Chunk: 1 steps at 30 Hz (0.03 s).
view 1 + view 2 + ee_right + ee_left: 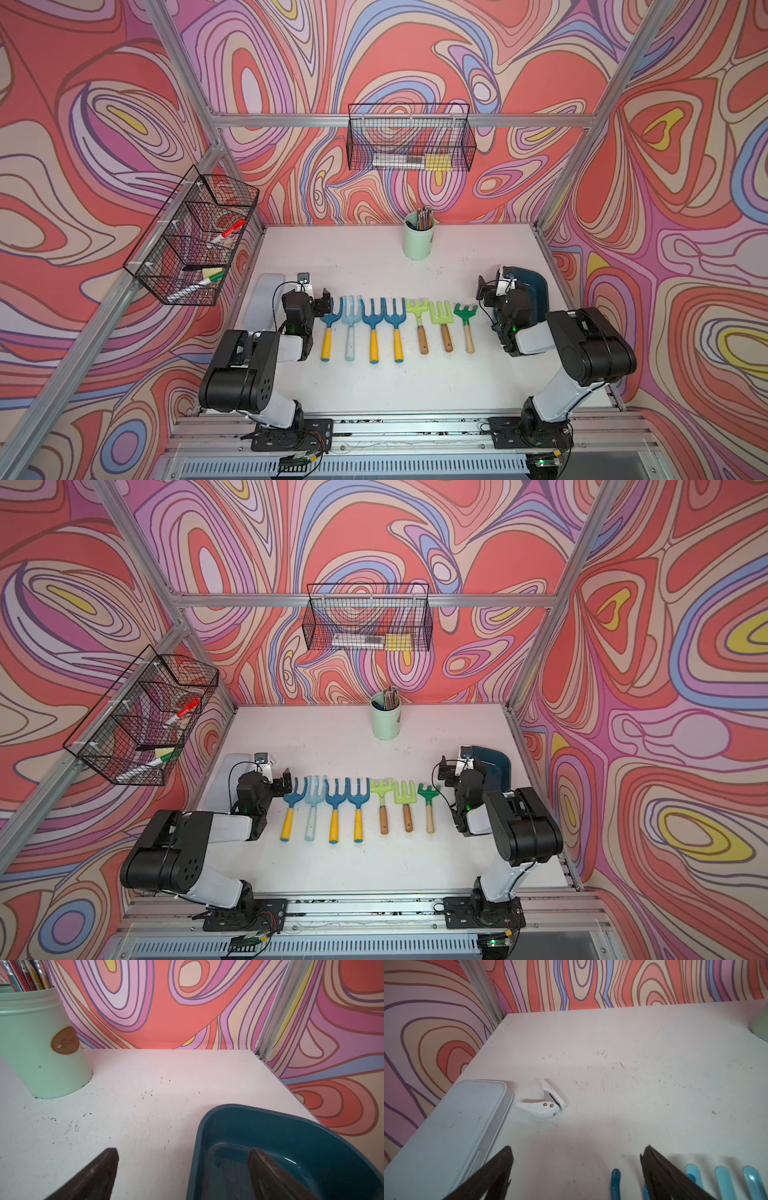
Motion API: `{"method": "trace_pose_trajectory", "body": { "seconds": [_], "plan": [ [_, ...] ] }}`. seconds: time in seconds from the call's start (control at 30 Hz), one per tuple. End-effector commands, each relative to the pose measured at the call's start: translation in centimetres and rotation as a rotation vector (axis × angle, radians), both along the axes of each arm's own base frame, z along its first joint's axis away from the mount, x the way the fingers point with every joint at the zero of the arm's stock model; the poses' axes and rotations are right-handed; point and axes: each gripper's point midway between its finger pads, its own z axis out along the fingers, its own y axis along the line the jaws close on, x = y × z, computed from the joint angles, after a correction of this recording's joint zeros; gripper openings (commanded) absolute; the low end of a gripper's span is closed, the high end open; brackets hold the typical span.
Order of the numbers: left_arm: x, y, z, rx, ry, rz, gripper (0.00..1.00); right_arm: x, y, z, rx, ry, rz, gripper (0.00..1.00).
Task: Take the hand rake out of the storage box
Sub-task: Reset both arms
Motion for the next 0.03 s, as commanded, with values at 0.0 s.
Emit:
{"method": "trace_pose_trajectory", "body": {
  "seconds": [0.0],
  "plan": [
    [0.38,-0.24,0.52,0.002,-0.015,-0.028,0.99,0.31,-0.42,0.00,0.009,0.003,-0.019,0.98]
  ]
}}
